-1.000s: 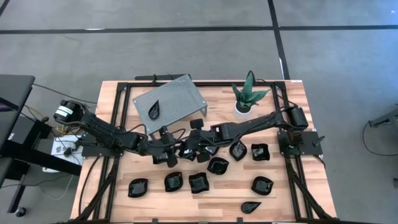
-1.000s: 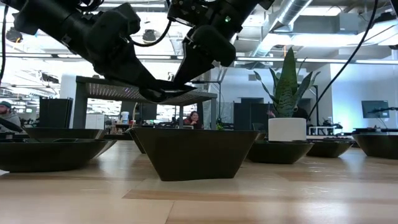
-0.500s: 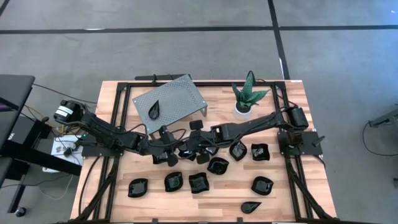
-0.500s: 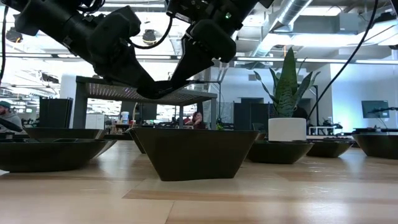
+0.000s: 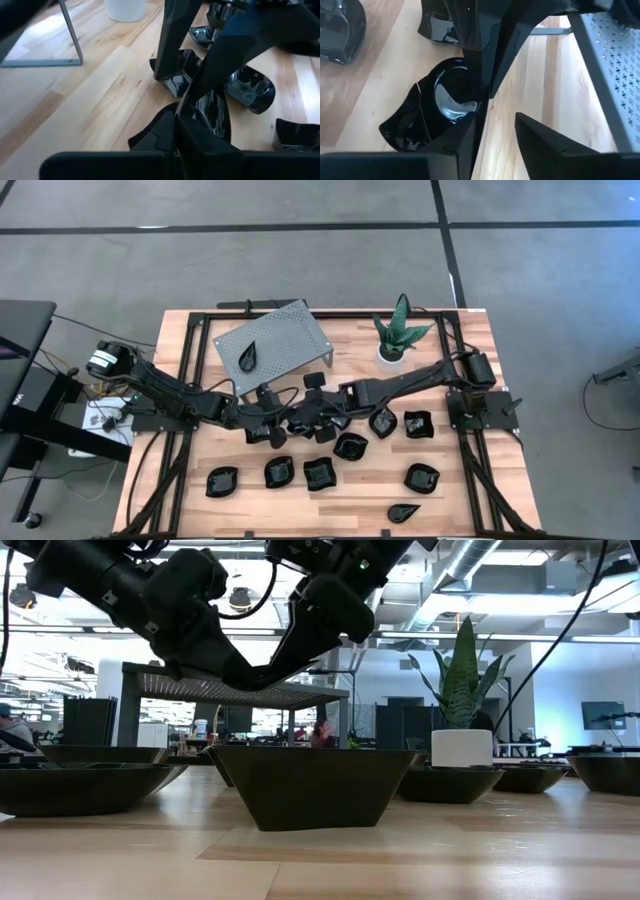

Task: Pick & Place Mini shaped plates
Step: Stack the black drop-shaped plate on the black drop-shaped plate on the shelf

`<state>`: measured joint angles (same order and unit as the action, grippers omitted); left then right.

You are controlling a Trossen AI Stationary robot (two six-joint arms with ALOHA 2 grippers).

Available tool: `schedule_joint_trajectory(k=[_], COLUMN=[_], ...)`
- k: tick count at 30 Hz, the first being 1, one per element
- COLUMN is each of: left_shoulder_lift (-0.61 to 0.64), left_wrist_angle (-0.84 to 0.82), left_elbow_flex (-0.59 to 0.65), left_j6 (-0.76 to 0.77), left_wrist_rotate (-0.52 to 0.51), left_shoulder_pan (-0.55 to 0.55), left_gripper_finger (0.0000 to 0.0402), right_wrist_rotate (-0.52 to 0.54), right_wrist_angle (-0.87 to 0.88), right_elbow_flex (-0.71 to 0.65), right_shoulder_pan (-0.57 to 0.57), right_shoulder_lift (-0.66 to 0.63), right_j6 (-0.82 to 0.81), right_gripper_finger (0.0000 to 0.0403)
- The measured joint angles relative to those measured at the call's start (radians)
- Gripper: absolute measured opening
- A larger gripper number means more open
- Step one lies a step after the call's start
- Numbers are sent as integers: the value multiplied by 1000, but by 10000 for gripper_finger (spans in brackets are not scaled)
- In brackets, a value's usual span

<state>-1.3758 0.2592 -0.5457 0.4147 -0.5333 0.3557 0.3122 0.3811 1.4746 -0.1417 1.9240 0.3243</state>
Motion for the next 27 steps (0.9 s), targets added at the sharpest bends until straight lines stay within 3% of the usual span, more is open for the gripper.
schedule_joint_trajectory(k=[8,19,27], left_shoulder_lift=[0,1,0], left_wrist_angle=[-4,-4,3], left_elbow_flex=[0,-2,-3], left_j6=[14,18,41], left_wrist_rotate=[-14,-21,-17], left_shoulder_pan=[1,0,1], left_gripper_finger=[12,14,15], right_wrist_rotate=[40,62,267], right_wrist_angle=[-9,36,191], right_elbow_flex=[0,0,0], right_shoulder_pan=[-1,0,7], right_shoulder_lift=[0,-46,-175], right_j6=[27,26,44], right_gripper_finger=[167,165,161])
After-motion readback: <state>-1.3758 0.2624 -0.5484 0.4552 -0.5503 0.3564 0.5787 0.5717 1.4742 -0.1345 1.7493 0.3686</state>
